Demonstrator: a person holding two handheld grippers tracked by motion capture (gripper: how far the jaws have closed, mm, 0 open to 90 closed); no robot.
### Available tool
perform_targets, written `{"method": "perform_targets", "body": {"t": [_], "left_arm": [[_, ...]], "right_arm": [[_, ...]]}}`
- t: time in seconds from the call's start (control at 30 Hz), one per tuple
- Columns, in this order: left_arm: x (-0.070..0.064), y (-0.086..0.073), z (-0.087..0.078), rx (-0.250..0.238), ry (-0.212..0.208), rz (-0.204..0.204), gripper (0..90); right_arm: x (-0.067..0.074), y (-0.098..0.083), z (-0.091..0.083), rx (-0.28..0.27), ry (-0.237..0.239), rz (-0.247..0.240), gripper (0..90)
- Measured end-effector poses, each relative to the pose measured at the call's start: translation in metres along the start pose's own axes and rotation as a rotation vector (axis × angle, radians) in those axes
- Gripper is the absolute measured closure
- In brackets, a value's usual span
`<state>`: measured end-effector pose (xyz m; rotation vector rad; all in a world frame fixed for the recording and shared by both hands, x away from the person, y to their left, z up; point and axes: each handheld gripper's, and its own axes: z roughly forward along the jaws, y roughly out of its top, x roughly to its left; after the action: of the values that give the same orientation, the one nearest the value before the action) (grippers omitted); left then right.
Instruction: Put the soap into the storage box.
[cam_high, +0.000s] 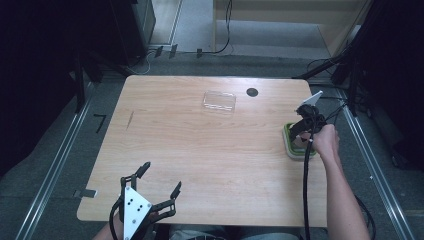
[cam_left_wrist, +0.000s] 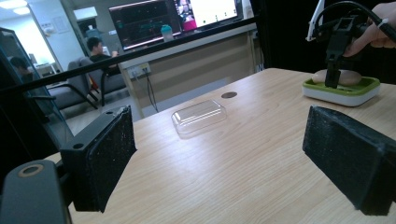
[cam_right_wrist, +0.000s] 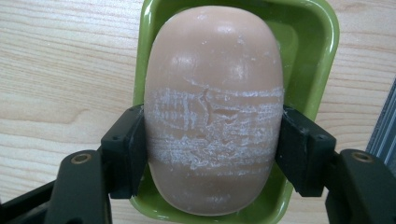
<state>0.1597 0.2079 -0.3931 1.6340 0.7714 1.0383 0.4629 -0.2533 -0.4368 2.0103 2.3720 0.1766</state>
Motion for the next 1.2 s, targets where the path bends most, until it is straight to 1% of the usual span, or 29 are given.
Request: {"method": "perform_targets", "body": {"t": [0.57, 0.7, 0.93, 1.2], "left_arm": [[0.0, 0.0, 0.0, -0.001, 0.0, -0.001, 9.9], [0.0, 0.0, 0.0, -0.002, 0.001, -0.004, 9.9], [0.0, 0.0, 0.0, -0.003, 0.0, -0.004, 9.9], [0.0, 0.0, 0.0, -0.005, 0.002, -0.004, 9.9]], "right_arm": [[-0.002, 0.001, 0.007, 0.008, -0.015, 0.033, 33.4], [-0.003, 0.001, 0.009, 0.01, -0.011, 0.039, 33.4], [-0.002, 0.002, 0.011, 0.011, -0.02, 0.041, 33.4], [-0.002, 0.002, 0.013, 0.016, -0.018, 0.046, 33.3]]}}
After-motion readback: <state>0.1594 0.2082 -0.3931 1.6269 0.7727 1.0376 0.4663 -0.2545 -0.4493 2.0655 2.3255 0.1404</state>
